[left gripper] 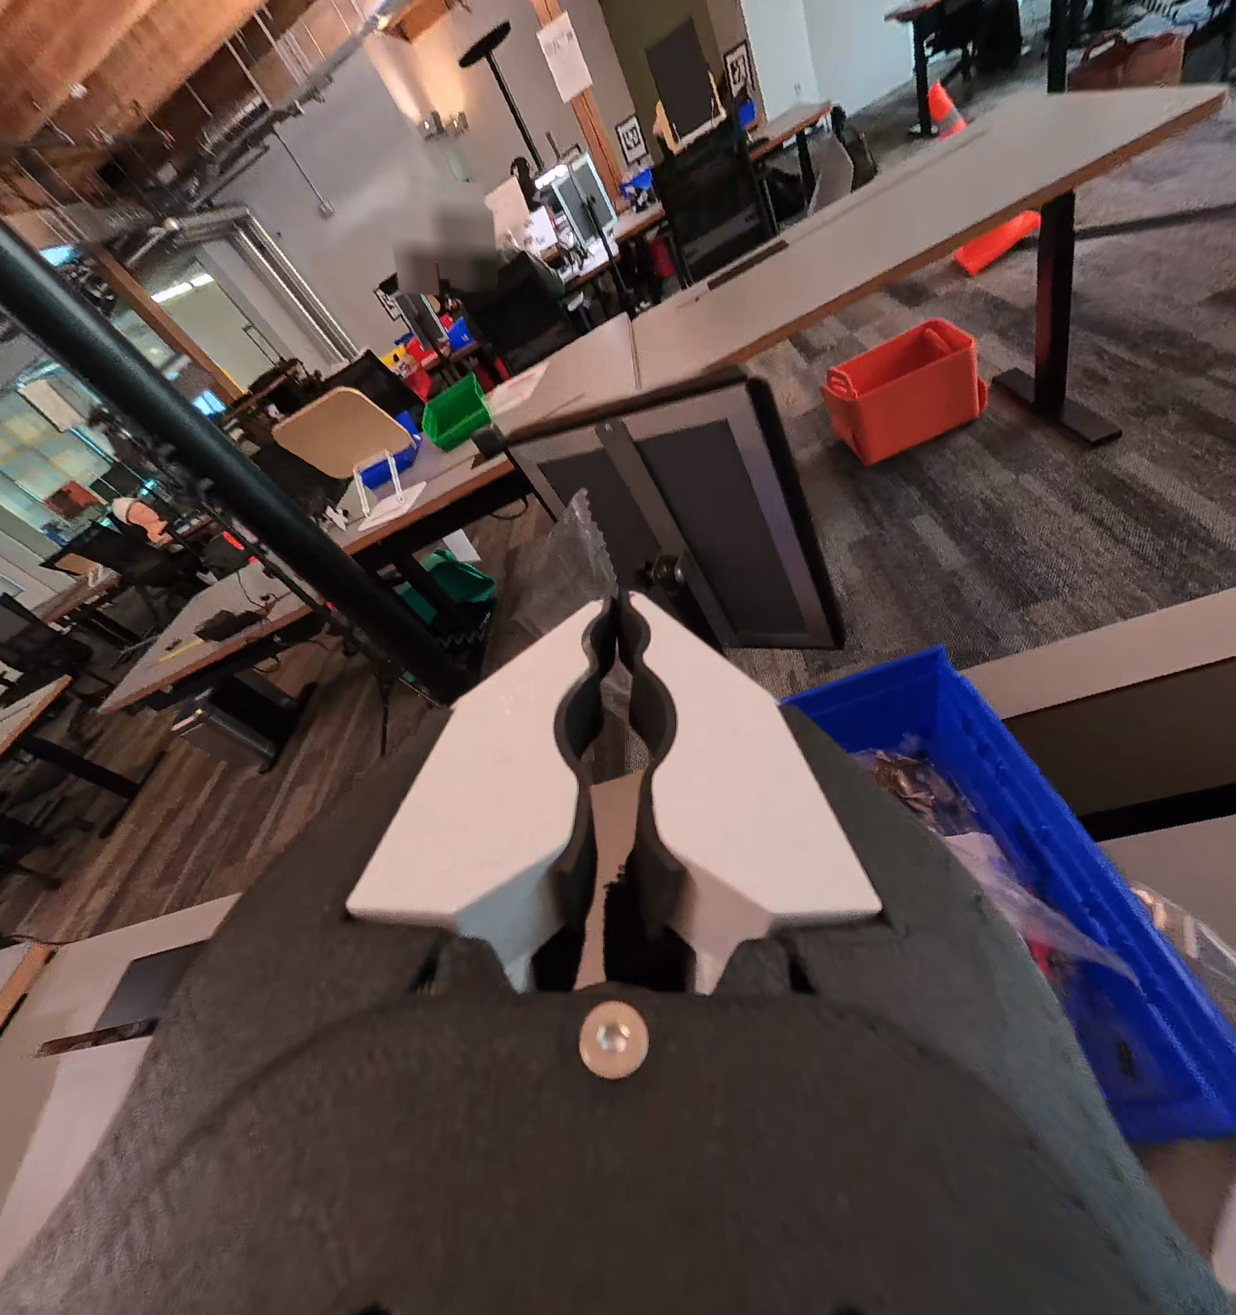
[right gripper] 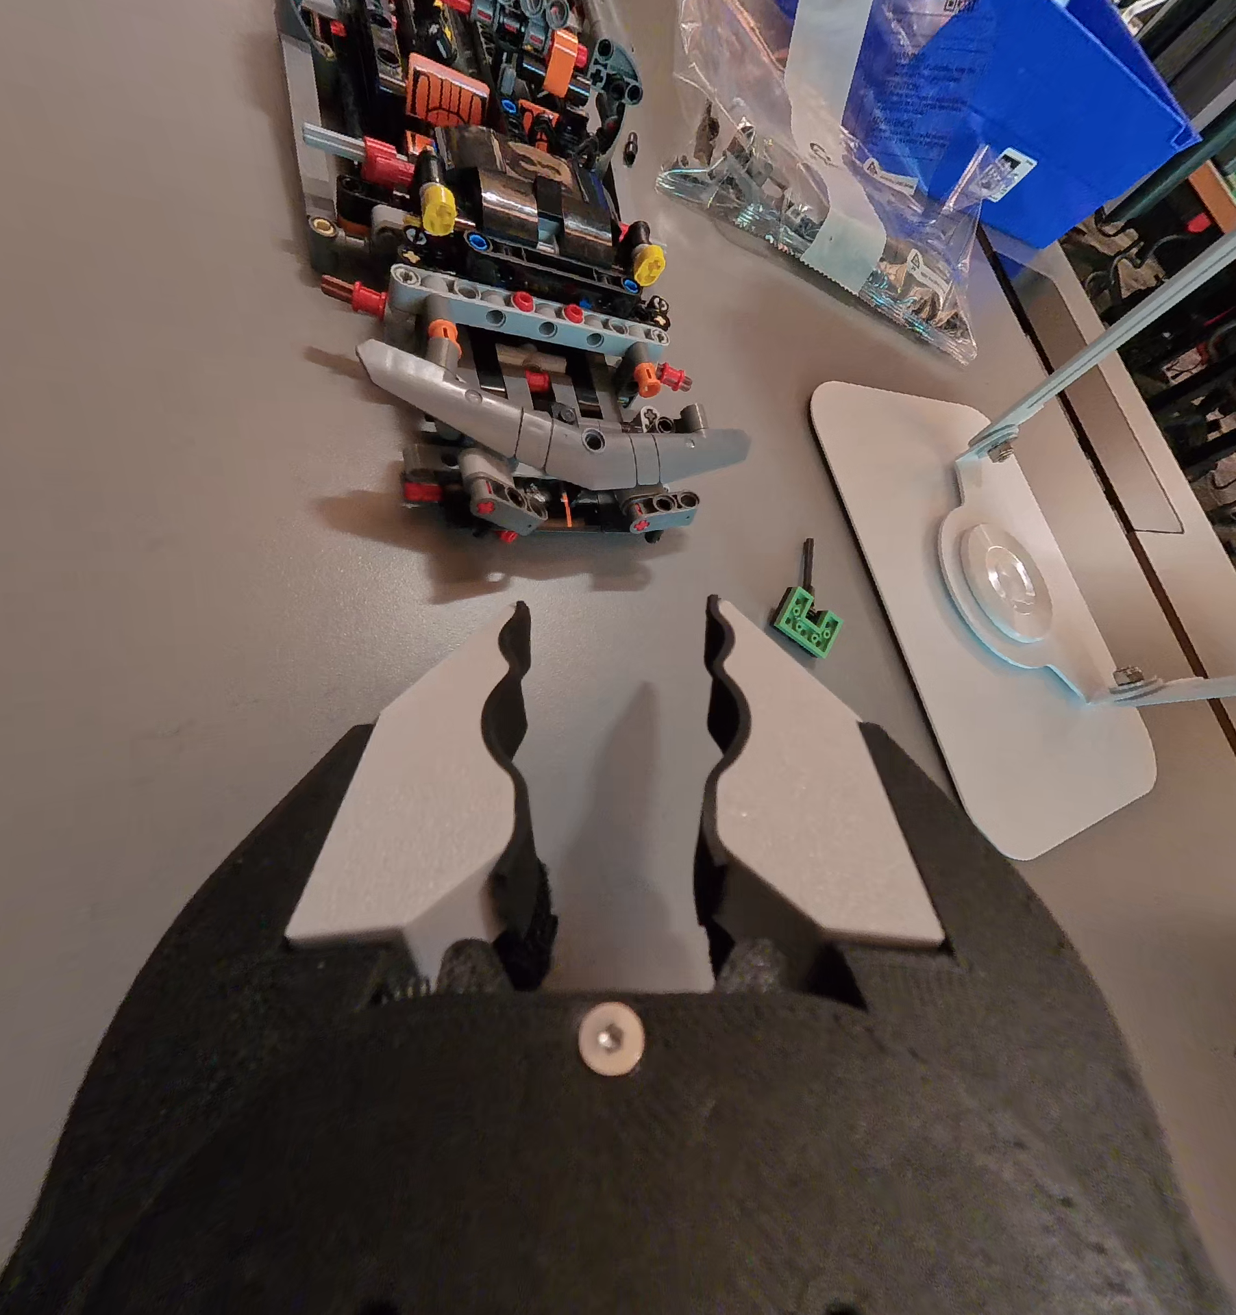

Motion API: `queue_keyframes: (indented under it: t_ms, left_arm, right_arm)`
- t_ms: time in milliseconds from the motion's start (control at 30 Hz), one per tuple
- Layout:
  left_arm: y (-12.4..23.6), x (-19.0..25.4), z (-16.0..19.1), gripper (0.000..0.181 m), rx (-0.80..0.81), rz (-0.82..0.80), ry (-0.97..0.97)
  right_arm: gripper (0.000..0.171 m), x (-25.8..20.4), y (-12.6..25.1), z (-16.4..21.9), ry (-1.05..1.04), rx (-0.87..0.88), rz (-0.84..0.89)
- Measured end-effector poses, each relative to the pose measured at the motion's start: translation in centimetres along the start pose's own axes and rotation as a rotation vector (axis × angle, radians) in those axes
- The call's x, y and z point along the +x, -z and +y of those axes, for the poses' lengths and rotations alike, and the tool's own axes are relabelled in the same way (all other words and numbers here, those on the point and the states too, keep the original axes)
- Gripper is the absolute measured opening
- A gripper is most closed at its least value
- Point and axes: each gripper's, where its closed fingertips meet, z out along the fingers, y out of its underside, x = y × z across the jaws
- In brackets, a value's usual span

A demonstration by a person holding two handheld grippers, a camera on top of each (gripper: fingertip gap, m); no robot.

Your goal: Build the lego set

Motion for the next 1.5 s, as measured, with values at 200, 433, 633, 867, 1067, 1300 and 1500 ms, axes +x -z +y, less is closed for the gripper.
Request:
queue_keyframes:
  t_ms: [200, 433, 633, 867, 1067, 1300, 1500]
  left_arm:
    - [8.3, 2.7, -6.3, 0.0, 0.05, 0.041, -0.04]
    - [18.0, 11.6, -9.3, 0.0, 0.095, 0.214, -0.036]
    - [25.8, 21.0, -11.1, 0.0, 0.182, 0.356, -0.097]
    - [33.0, 32.0, -13.5, 0.0, 0.317, 0.506, -0.145]
    - [36.9, 44.7, -13.1, 0.0, 0.342, 0.772, -0.234]
    - [39.6, 58.8, -9.2, 0.0, 0.398, 1.136, -0.428]
    - [40.1, 62.7, -8.1, 0.0, 0.46, 1.255, -0.394]
  right_arm:
    - [0.056, 0.3, 0.2, -0.3, 0.001, 0.024, 0.018]
    - [0.049, 2.5, 5.1, -0.5, -0.056, 0.113, 0.027]
    - [0.051, 5.8, 12.2, 0.2, -0.155, 0.163, 0.083]
    - [0.059, 6.4, 17.9, -2.1, -0.206, 0.247, 0.076]
    - [0.088, 8.5, 21.5, -5.9, -0.161, 0.352, 0.184]
    - [0.113, 11.9, 23.2, -8.0, -0.131, 0.334, 0.174]
    - [0.0, 8.0, 21.1, -6.9, -0.164, 0.285, -0.211]
